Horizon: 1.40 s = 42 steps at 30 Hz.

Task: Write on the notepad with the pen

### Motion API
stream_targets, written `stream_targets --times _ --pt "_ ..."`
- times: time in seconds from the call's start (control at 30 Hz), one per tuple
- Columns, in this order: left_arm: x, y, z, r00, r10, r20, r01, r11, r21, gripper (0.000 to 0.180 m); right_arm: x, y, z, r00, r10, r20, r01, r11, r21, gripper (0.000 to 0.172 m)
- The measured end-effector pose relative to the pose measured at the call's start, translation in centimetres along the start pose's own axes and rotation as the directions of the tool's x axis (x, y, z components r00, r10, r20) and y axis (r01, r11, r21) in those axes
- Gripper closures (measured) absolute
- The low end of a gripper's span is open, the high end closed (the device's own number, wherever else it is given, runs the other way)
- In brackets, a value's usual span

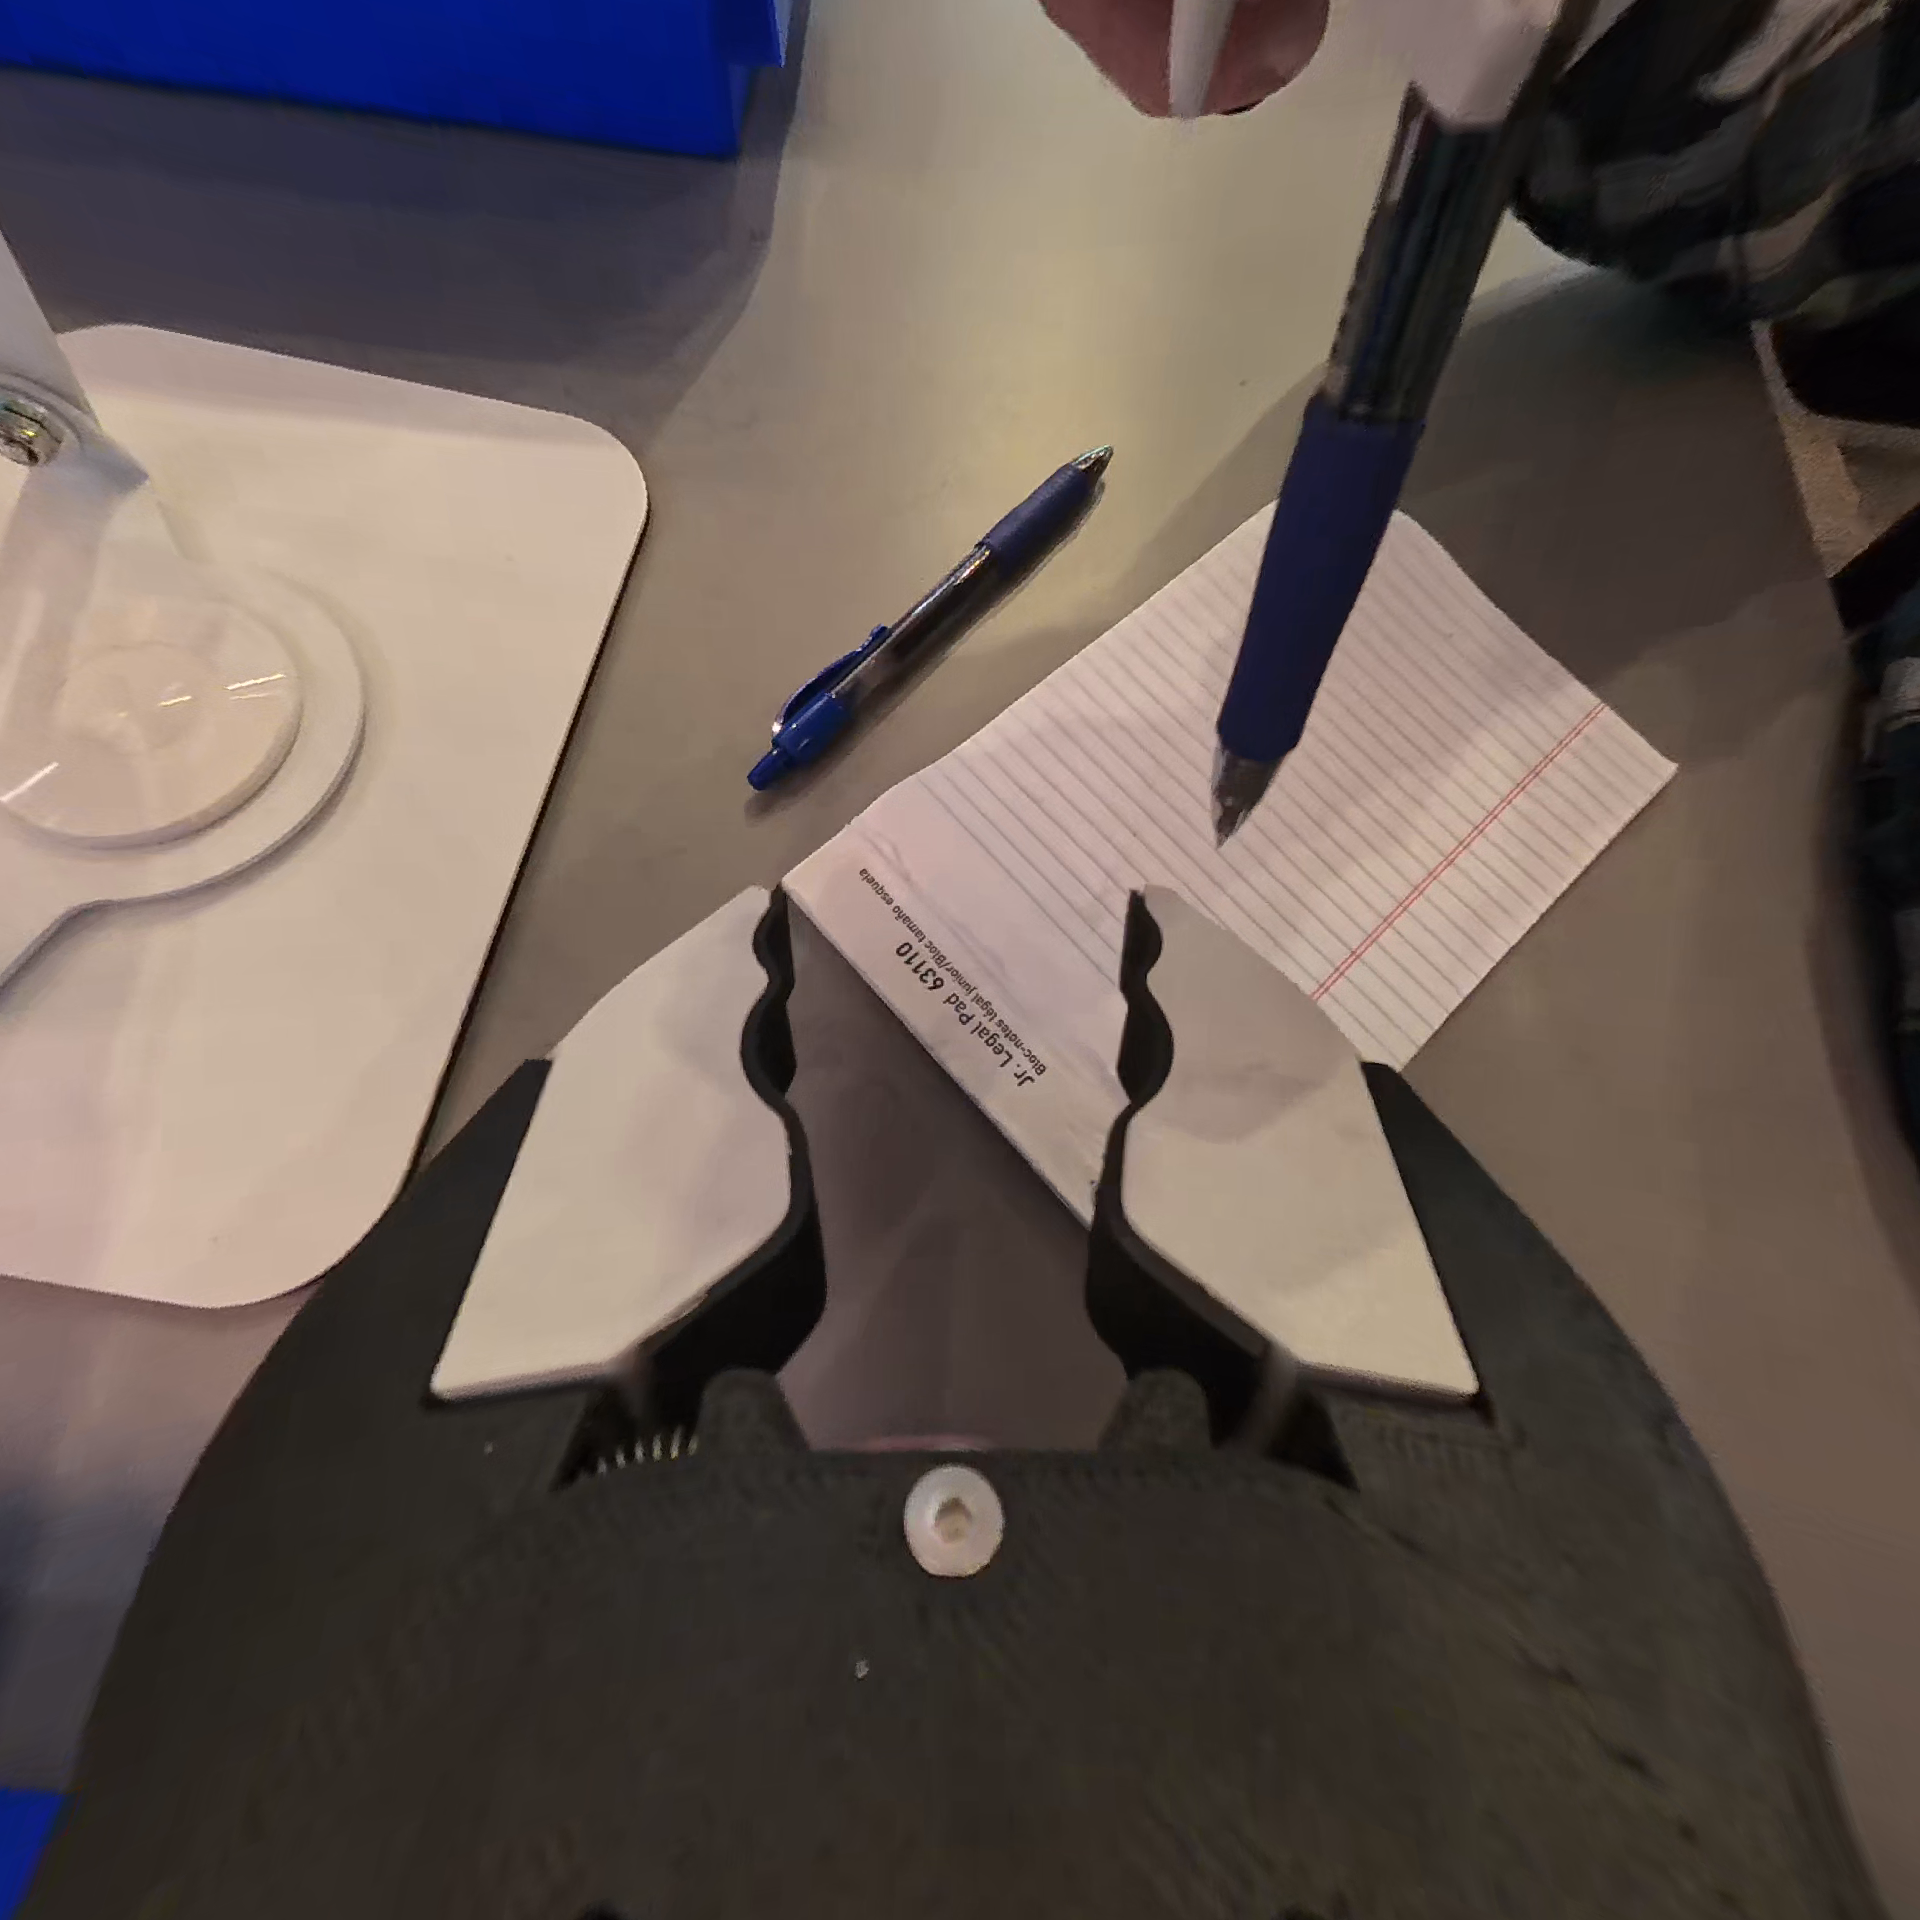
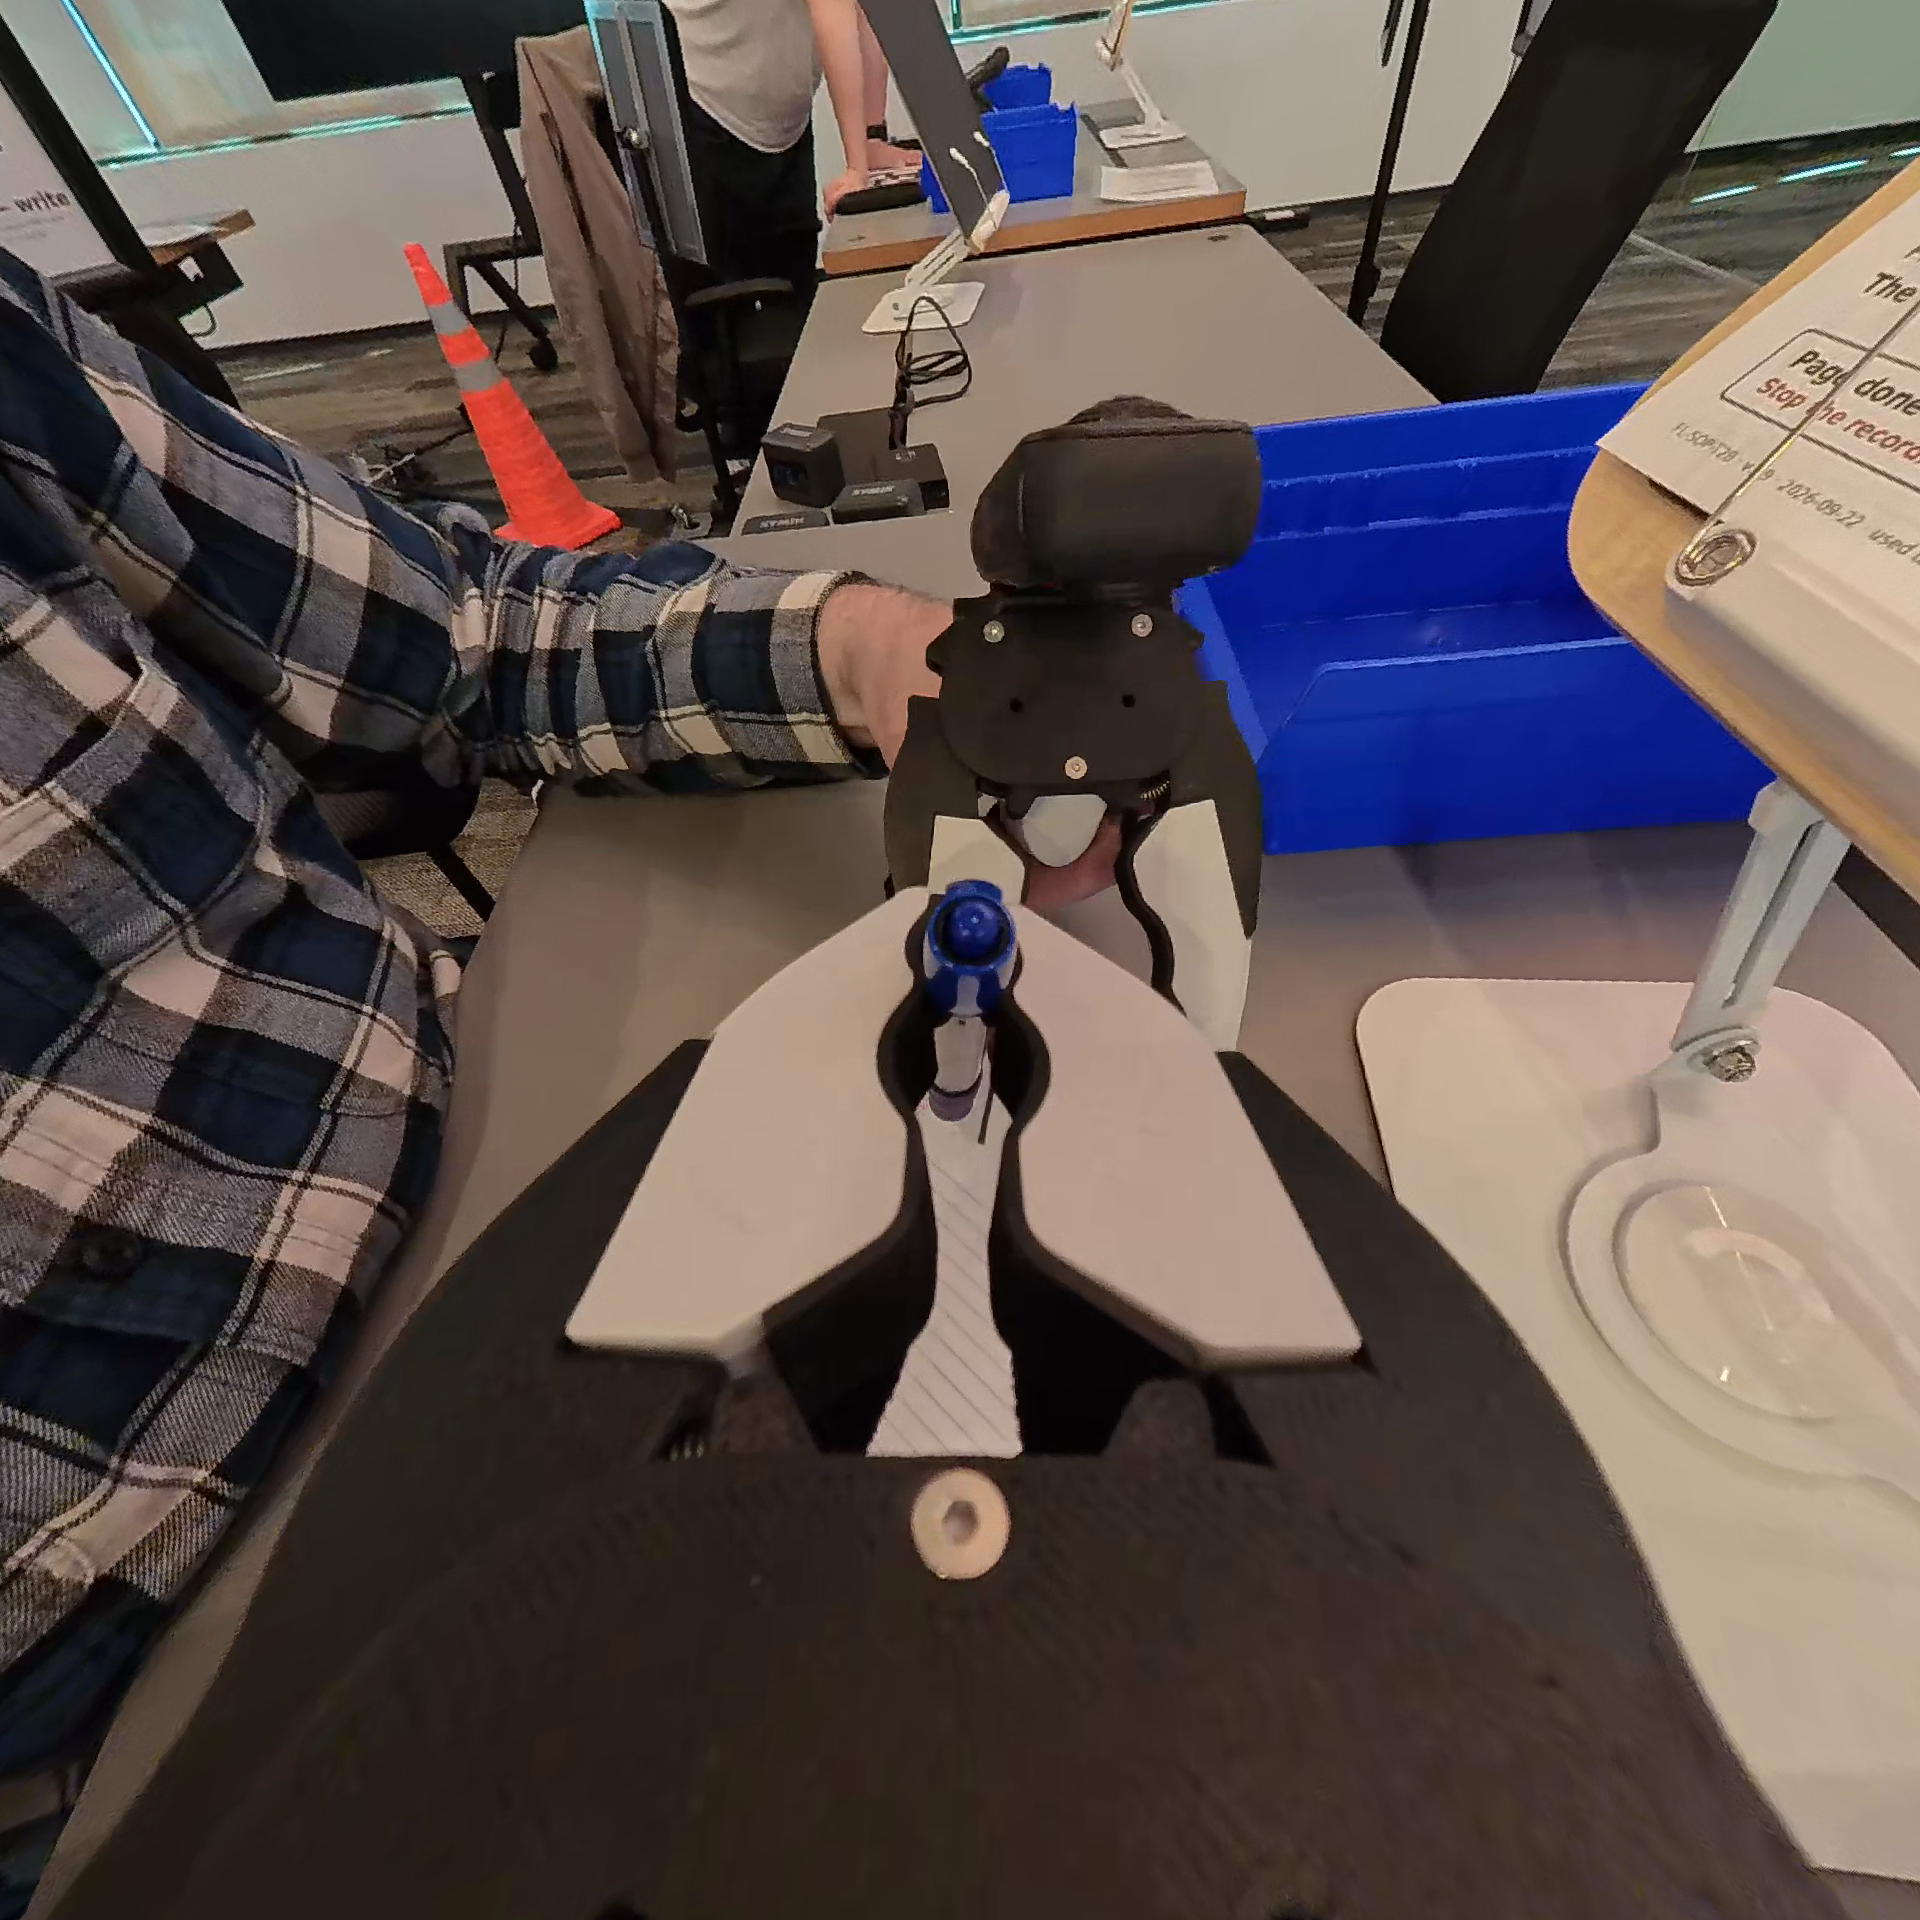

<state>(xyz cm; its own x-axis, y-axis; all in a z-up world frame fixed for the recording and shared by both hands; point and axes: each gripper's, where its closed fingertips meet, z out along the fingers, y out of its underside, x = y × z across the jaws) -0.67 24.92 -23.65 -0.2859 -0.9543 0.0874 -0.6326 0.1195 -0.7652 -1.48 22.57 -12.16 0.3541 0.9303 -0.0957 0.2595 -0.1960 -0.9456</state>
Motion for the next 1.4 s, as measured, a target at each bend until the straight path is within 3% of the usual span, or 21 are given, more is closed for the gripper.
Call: stream_targets --times 0.23,0.37,0.53,0.6,0.63,0.97,1.13,1.4 --pt "1.6 -1.2 -0.7 0.997 0.013 -0.081 -0.008 0.998 0.060 0.099 0.6 -0.3 -0.8 0.999 0.007 -0.032 -0.007 1.000 0.015 0.166" --pt "2.8 -2.9 -0.6 0.993 0.047 -0.108 -0.032 0.991 0.130 0.099 0.7 -0.4 -0.5 0.999 -0.005 -0.048 0.005 1.000 0.003 0.166" --pt "3.9 -5.8 0.0 0.989 0.030 -0.146 0.011 0.963 0.268 0.134 0.6 -0.8 0.1 0.998 -0.017 -0.063 0.016 1.000 -0.007 0.166" --pt "4.2 -6.3 0.2 0.986 0.028 -0.162 0.020 0.958 0.284 0.165 0.5 -1.1 0.3 0.998 -0.014 -0.068 0.014 1.000 0.001 0.166" --pt "4.1 -6.5 0.3 0.986 0.029 -0.162 0.021 0.955 0.296 0.170 0.5 -1.2 0.3 0.997 -0.013 -0.071 0.013 1.000 0.003 0.166" --pt "3.9 -7.1 0.2 0.989 0.033 -0.142 0.018 0.938 0.345 0.171 1.0 -1.6 -0.1 0.996 0.028 -0.087 -0.024 0.999 0.043 0.166" --pt "3.9 -8.1 -0.4 0.988 0.015 -0.151 0.049 0.911 0.409 0.171 1.5 -3.0 -0.4 0.993 0.043 -0.112 -0.026 0.988 0.149 0.165" --pt "3.4 -9.6 -1.0 0.982 -0.047 -0.182 0.135 0.847 0.514 0.171 2.8 -4.5 -1.3 0.982 0.146 -0.123 -0.093 0.929 0.358 0.145"
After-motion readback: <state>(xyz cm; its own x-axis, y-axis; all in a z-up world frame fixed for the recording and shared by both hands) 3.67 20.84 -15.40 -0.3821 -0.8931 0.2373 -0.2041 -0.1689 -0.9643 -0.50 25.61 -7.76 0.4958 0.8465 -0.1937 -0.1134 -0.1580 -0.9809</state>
